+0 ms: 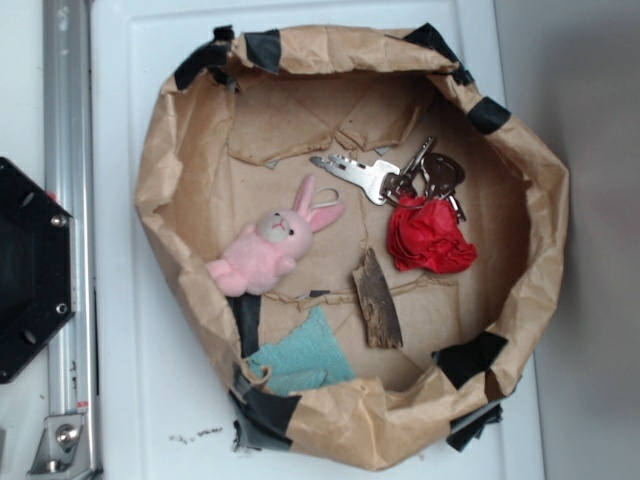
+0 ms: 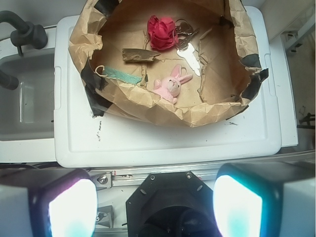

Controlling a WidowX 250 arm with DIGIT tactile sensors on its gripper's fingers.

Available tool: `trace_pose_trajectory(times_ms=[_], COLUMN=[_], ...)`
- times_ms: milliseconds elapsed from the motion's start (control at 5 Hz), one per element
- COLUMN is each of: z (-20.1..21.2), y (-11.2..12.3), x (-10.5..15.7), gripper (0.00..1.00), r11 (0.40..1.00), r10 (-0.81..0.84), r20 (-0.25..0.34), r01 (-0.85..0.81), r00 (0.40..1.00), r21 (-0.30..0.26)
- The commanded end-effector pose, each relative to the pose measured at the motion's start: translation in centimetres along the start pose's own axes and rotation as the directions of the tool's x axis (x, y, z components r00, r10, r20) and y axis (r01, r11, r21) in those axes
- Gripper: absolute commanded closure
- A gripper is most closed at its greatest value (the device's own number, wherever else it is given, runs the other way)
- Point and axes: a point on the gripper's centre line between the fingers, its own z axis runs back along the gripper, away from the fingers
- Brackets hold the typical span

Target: Grab the blue cloth.

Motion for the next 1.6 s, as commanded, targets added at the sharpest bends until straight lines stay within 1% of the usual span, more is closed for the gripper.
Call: trace_pose_trajectory(times_ms=[0, 200, 400, 600, 800, 1000, 1200, 1400], z=[0.0, -4.4, -7.4, -11.9, -13.8, -15.5, -17.4, -19.4], y=[0.0, 3.0, 3.7, 2.9, 0.5, -3.1, -4.8, -5.8], x=[0.0, 4.6, 7.8, 10.6, 11.7, 10.5, 9.1, 8.0], gripper=[0.0, 0.0, 0.0, 0.0, 0.0, 0.0, 0.0, 0.0], r11=[1.0, 0.985, 0.957, 0.909, 0.873, 0.813, 0.837, 0.857], r10=[0.0, 0.148, 0.278, 0.409, 0.454, 0.491, 0.457, 0.429], r20=[0.0, -0.079, -0.151, -0.214, -0.263, -0.402, -0.444, -0.45], r01=[0.0, -0.14, -0.26, -0.416, -0.485, -0.573, -0.541, -0.51], r00=[1.0, 0.986, 0.949, 0.887, 0.851, 0.773, 0.771, 0.783], r21=[0.0, 0.106, 0.13, 0.014, -0.062, -0.108, -0.079, -0.071])
